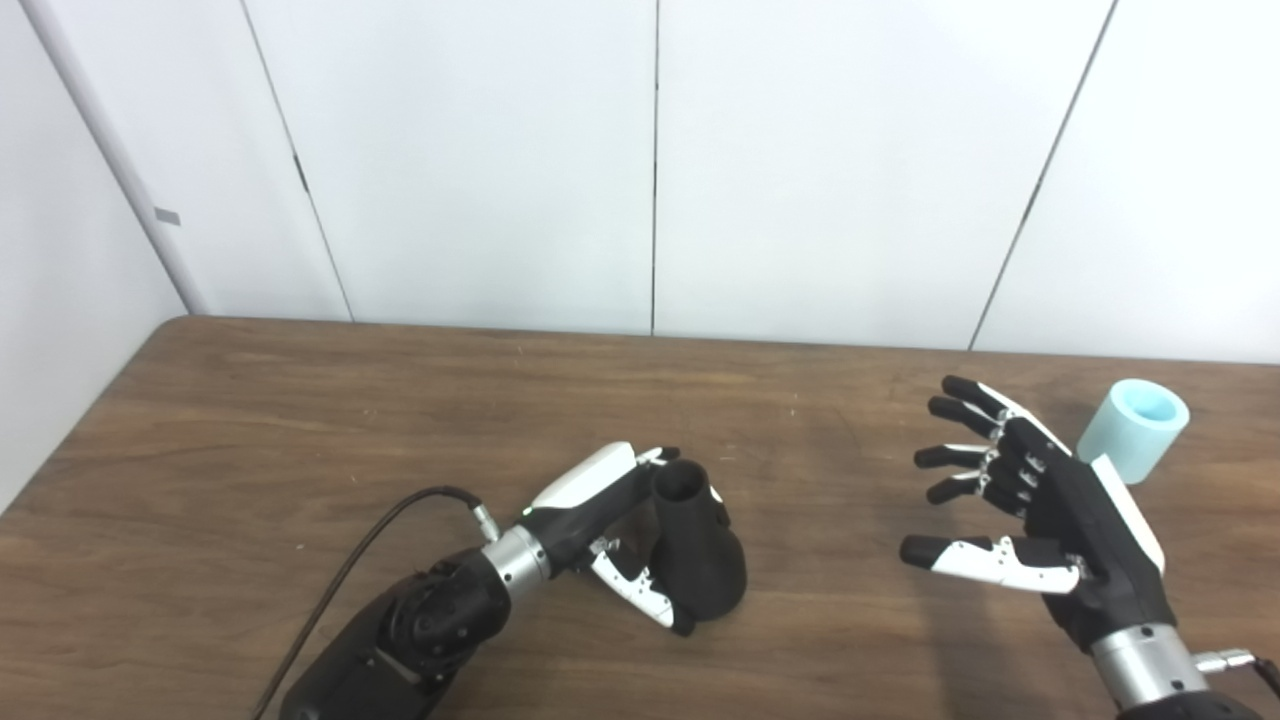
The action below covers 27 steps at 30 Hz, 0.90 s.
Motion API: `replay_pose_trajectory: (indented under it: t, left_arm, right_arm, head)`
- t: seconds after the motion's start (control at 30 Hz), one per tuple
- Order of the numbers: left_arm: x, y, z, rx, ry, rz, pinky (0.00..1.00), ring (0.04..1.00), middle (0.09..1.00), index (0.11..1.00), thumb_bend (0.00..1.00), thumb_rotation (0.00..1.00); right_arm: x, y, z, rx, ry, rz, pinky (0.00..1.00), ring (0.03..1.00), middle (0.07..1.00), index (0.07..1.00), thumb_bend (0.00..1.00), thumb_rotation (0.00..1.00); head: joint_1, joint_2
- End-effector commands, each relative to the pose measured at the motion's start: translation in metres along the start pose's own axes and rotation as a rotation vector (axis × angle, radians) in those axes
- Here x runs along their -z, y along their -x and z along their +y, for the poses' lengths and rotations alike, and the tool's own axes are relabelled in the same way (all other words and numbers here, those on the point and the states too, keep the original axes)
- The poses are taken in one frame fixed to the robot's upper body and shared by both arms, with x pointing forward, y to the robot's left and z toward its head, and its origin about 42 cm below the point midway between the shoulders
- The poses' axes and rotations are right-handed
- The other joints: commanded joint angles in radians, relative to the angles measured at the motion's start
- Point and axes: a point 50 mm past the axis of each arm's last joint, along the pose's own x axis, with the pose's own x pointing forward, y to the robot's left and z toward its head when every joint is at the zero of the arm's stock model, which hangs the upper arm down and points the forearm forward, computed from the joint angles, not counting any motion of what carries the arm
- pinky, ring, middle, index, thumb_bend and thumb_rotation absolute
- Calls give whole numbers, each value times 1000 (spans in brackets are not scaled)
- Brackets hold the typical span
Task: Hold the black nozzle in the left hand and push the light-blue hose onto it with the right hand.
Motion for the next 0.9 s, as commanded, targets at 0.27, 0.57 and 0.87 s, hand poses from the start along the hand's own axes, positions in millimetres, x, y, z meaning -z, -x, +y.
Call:
replay_pose_trajectory:
  t: [0.27, 0.57, 0.87]
  left_arm:
    - [-5, 1, -28, 230, -147, 132, 1000, 625, 477, 488, 526, 0]
    - [-4, 1, -30, 228, -164, 147, 1000, 620, 470, 490, 526, 0]
    - [4, 4, -39, 232, -127, 172, 1000, 618, 477, 486, 526, 0]
  right_arm:
    - [-16, -8, 0, -8, 3, -98, 512, 659, 832, 853, 773, 155]
    - [-18, -8, -1, -6, 8, -98, 511, 659, 830, 854, 771, 159]
    - [-26, -8, -8, 12, 10, -110, 519, 656, 828, 851, 777, 165]
  head:
    - [2, 5]
    - [-7, 10]
    - [-69, -2]
